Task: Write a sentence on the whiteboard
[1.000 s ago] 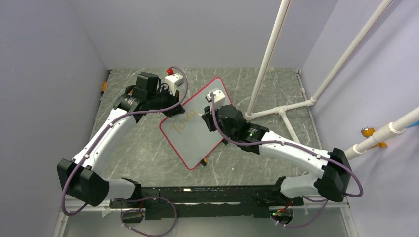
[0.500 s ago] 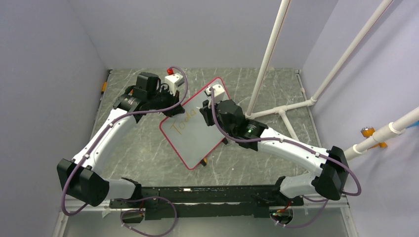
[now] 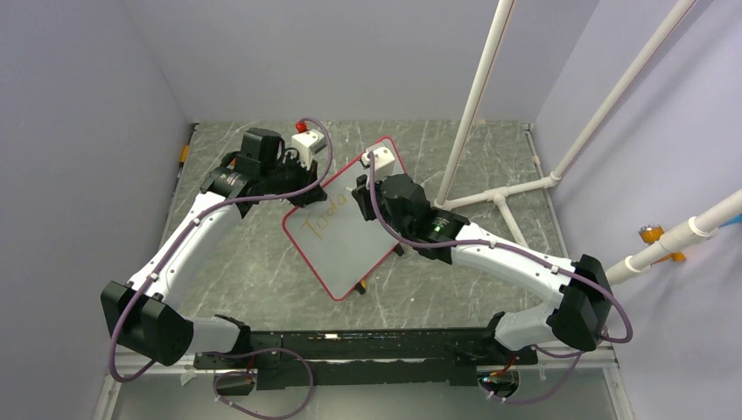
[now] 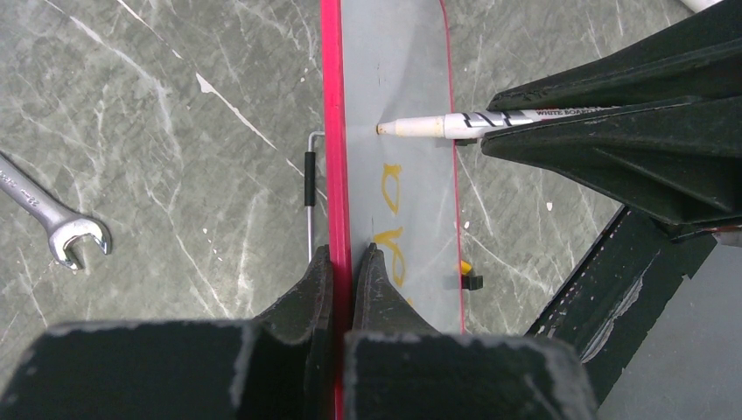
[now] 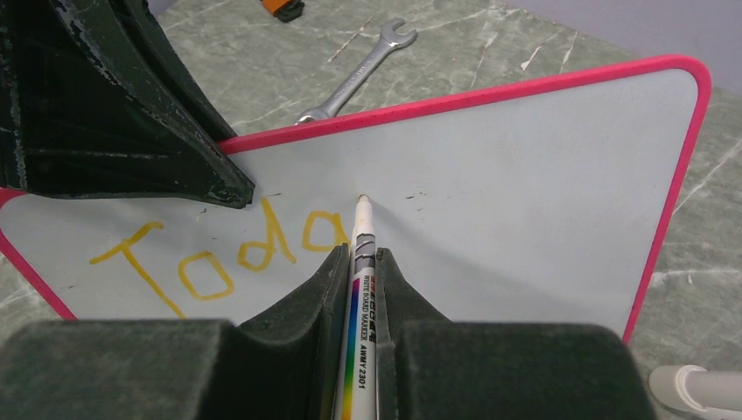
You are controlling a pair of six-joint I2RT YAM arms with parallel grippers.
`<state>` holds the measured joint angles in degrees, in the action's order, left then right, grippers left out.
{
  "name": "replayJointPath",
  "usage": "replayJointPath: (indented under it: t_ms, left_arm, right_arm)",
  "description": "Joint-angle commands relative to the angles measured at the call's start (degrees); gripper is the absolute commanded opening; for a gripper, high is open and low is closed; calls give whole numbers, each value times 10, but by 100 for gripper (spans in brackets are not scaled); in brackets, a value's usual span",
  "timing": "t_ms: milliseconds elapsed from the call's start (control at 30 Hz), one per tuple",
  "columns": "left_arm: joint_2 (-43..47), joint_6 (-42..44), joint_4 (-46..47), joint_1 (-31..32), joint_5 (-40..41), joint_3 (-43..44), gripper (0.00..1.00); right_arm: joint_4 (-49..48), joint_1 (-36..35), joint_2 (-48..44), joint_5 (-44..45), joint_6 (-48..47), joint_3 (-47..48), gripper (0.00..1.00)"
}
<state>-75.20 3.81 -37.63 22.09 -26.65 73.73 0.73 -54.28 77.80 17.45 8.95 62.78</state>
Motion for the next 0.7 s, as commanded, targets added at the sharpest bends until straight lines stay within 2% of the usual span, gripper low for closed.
replayJointPath:
  t_ms: [0, 367, 667]
  left_arm:
    - [2, 75, -27, 2, 64, -6, 0]
    - [1, 74, -28, 2, 62, -4, 0]
    - [0, 74, -28, 2, 61, -4, 0]
  right_arm:
    - [-29, 3, -2, -13, -2, 3, 0]
    - [-27, 3, -20, -12, 10, -44, 0]
    - [-17, 7, -19, 13, 6, -33, 0]
